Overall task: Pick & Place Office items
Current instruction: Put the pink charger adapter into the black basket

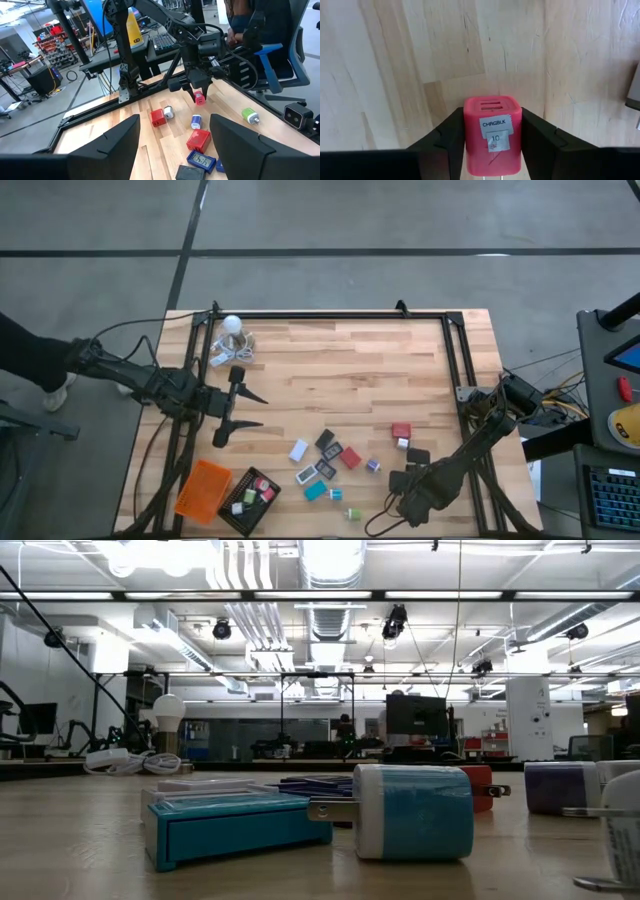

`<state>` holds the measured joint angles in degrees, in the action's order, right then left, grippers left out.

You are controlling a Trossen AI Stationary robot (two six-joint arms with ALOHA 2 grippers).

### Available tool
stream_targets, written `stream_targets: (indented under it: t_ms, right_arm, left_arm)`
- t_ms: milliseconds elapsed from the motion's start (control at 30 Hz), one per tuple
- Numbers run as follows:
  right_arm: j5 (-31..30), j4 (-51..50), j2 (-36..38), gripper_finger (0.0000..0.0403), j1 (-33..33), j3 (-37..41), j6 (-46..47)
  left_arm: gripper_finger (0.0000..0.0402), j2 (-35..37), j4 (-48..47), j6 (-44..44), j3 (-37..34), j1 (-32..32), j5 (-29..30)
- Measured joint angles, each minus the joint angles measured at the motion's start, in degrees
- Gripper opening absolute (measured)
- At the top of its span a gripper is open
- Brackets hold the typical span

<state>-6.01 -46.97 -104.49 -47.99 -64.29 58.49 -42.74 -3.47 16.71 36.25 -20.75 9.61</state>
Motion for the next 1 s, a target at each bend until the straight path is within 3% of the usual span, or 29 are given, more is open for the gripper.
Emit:
stream_targets:
  t_ms: [433, 700, 833, 1000]
  right_arm:
    - [0.5, -0.9, 0.2, 0.0151, 0.0, -0.6, 6.3]
    - [-0.3, -5.6, 0.2, 0.0153, 0.0, -7.6, 7.1]
    - [-6.3, -6.7, 0.2, 0.0153, 0.2, -12.6, 8.8]
    - [-20.0, -6.6, 0.2, 0.0154, 0.4, -18.6, 5.1]
  left_arm:
    - [0.0243, 0.0, 0.0, 0.0, 0.0, 0.0, 0.0]
    - [0.0243, 0.0, 0.0, 0.0, 0.0, 0.0, 0.0]
    - [0.0243, 0.0, 0.0, 0.0, 0.0, 0.0, 0.0]
    - [0.0243, 0.0, 0.0, 0.0, 0.0, 0.0, 0.0]
